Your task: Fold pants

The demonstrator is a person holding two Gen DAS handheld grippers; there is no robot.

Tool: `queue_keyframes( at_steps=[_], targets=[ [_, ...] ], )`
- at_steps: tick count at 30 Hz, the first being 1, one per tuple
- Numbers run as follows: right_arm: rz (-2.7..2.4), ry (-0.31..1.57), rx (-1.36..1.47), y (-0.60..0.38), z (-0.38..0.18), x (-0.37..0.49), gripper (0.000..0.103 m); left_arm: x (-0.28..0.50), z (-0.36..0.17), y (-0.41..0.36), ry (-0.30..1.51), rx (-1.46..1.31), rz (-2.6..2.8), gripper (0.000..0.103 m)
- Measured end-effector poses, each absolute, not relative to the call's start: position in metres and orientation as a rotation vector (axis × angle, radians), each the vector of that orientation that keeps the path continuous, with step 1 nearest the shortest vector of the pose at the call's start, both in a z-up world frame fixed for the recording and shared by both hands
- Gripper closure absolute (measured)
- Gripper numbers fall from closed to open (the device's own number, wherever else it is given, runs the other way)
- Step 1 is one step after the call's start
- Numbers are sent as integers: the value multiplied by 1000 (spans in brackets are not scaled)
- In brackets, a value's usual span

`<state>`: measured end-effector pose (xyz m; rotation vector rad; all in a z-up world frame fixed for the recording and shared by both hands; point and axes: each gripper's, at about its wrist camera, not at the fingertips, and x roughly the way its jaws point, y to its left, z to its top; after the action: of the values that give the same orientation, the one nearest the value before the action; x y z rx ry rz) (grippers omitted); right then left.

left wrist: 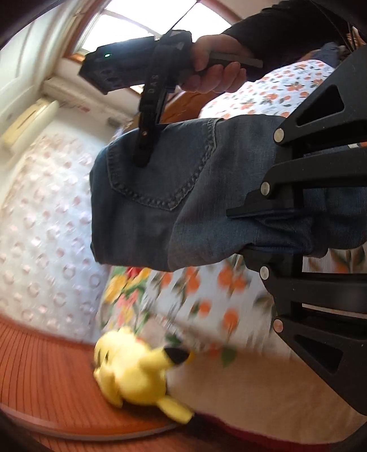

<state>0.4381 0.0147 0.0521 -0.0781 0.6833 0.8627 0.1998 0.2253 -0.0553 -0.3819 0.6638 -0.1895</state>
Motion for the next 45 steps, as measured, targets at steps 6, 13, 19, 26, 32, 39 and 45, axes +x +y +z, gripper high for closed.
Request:
queue_keyframes(
  at_steps=[6,13,19,26,32,39,45],
  targets=[
    [952,634,-68,68,69,440,83,181,-13,274,586,-347,-92,87],
    [895,687,-60,76,21,482,83,221,-28,271,675,-251,-77,88],
    [775,843,-101,89,-48,533,73,252,-79,258,805,-192,-55,87],
    [777,826,-105,85,-39,538,58,241,-73,259,786,-172,-49,84],
    [674,740,-175,59,-15,504,55,236,-63,258,758,-143,-31,71],
    [744,619,-182,65,6,483,55,231,-42,244,686,-149,-65,46],
    [761,649,-253,90,-21,497,55,230,-55,228,734,-138,-94,46]
  ],
)
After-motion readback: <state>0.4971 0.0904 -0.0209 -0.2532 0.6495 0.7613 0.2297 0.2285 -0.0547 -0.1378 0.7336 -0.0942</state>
